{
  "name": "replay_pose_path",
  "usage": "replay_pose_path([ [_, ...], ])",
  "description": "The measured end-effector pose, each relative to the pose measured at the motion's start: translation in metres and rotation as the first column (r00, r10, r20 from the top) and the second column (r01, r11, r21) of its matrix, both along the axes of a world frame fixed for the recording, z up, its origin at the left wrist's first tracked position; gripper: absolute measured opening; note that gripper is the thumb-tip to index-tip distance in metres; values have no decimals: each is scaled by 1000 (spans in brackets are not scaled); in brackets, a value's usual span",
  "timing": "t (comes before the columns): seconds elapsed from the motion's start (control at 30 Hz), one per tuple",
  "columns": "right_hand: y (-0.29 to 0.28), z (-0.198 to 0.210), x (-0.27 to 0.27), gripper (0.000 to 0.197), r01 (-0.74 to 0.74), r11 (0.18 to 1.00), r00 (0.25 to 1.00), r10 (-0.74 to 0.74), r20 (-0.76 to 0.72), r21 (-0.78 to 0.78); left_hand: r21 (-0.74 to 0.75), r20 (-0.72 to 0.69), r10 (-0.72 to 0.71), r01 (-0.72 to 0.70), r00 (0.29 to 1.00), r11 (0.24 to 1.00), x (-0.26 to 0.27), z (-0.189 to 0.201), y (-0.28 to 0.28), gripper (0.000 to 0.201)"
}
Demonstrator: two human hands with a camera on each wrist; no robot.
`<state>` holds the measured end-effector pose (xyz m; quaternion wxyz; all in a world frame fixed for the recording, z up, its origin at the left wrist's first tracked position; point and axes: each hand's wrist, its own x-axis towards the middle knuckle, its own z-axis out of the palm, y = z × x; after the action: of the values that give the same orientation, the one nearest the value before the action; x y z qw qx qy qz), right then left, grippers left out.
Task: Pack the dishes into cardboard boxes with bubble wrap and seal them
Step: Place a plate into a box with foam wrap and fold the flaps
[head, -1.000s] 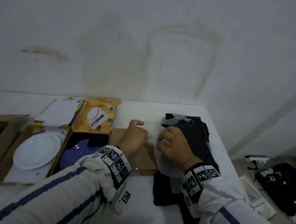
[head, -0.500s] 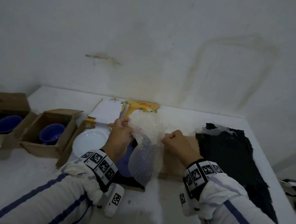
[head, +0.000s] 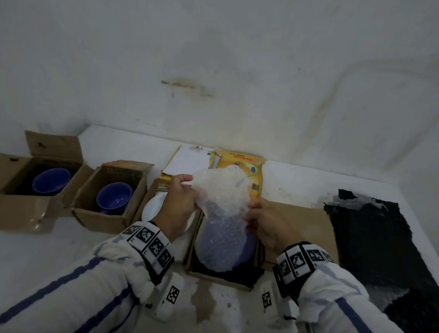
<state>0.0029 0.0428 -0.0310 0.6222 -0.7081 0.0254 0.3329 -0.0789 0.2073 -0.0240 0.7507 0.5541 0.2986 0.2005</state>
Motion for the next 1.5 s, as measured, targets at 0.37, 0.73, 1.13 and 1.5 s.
replay_pose_path([
  [0.37, -14, 8, 10, 25, -4, 893, 915, 185, 359, -451, 401, -384, -297, 448, 874, 799, -2, -19, 4, 14],
  [0.73, -8, 7, 17, 17, -5, 811, 860, 302, 411, -585, 484, -530, -200, 487, 824, 727, 17, -27, 8, 21],
  [1.13, 18, -14, 8, 30, 93, 221, 391, 889, 240, -971, 550, -833, -63, 808, 550, -210, 0, -58, 0, 84],
  [1.5, 24, -40, -9, 71, -73, -165, 280, 943, -179, -984, 375, -917, 12, 870, 399, -320, 4, -77, -4, 102],
])
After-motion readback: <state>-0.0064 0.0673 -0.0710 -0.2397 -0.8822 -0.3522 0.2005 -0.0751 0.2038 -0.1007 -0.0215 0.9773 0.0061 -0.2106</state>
